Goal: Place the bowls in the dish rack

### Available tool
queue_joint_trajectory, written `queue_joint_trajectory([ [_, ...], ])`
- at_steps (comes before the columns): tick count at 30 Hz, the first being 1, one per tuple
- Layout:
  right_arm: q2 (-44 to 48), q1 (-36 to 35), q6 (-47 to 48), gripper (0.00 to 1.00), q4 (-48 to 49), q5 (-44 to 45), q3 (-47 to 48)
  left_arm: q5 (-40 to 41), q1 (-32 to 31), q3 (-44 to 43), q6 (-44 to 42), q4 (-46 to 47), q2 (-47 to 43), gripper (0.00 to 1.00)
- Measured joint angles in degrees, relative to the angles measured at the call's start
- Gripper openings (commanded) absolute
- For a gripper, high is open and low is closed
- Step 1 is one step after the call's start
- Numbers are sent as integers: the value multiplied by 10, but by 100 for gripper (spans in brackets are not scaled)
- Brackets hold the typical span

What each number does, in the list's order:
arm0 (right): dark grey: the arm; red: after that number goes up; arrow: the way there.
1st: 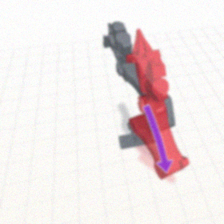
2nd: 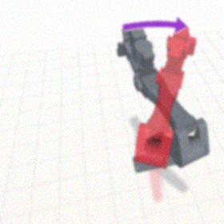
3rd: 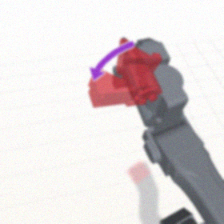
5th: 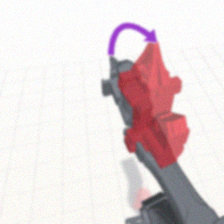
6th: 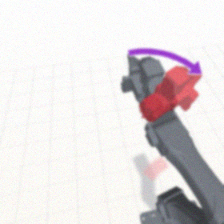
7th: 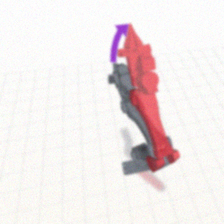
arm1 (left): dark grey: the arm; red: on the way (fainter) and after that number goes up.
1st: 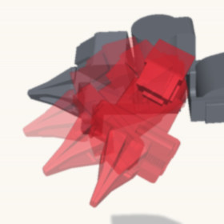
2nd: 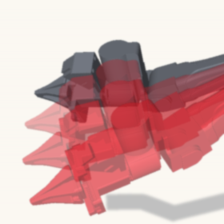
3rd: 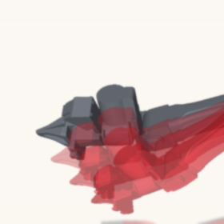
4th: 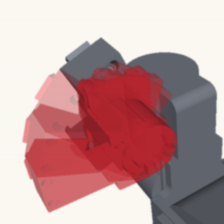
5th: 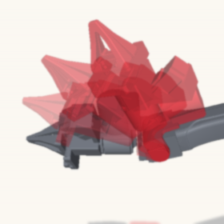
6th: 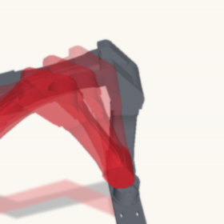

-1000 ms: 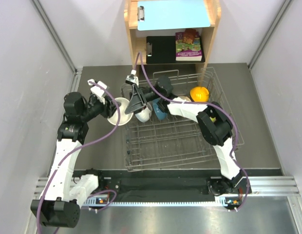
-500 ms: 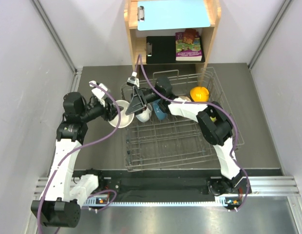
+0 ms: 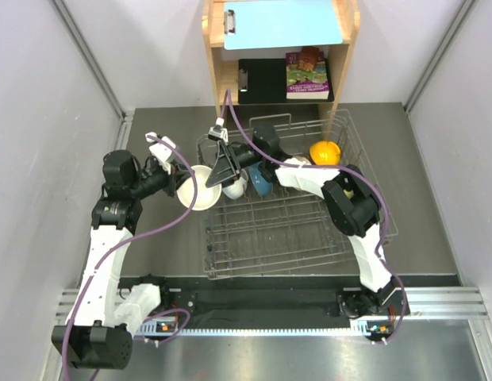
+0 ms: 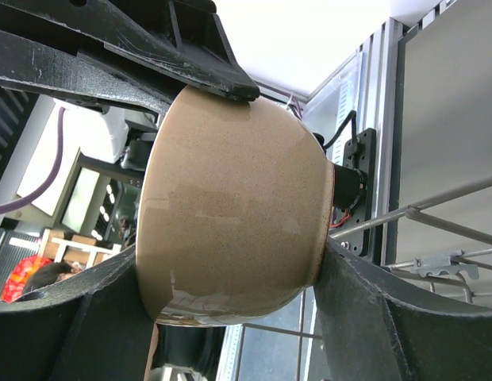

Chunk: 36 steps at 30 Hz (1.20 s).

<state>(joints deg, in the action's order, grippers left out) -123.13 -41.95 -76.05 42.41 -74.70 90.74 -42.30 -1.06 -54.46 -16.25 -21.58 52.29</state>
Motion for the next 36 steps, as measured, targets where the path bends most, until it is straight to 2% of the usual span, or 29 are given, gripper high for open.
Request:
queue_joint_trajectory([
  [1,0,0,0,24,-1,0,0,0,0,0,0,0,0,0],
  [3,1,0,0,31,-1,0,0,-1,0,0,0,0,0,0],
  [4,1,0,0,41,-2,0,0,-1,0,0,0,0,0,0],
  [8,1,0,1,59,-4,0,0,-1,0,0,0,0,0,0],
  [14,5,0,30,66,-40,2,1,-1,0,3,0,0,0,0],
  [18,10,0,78,69,-109,4,13,0,1,6,2,0,1,0],
  [21,11,-2,117,78,-159,16,27,3,3,6,6,2,2,0],
  [24,12,-7,140,82,-180,34,33,-4,1,7,16,0,7,0],
  [27,12,-12,152,82,-196,47,35,-6,-1,8,21,0,8,0],
  [30,12,-13,161,74,-202,53,35,-5,-1,10,23,0,8,0],
  [32,12,-13,165,62,-207,55,35,-2,-1,12,24,0,8,0],
  [33,12,-13,165,47,-209,56,35,0,-1,13,24,0,8,0],
  [35,12,-14,168,37,-217,63,35,5,-1,14,24,1,8,0],
  [36,12,-14,168,29,-221,66,35,8,-1,14,24,0,8,0],
])
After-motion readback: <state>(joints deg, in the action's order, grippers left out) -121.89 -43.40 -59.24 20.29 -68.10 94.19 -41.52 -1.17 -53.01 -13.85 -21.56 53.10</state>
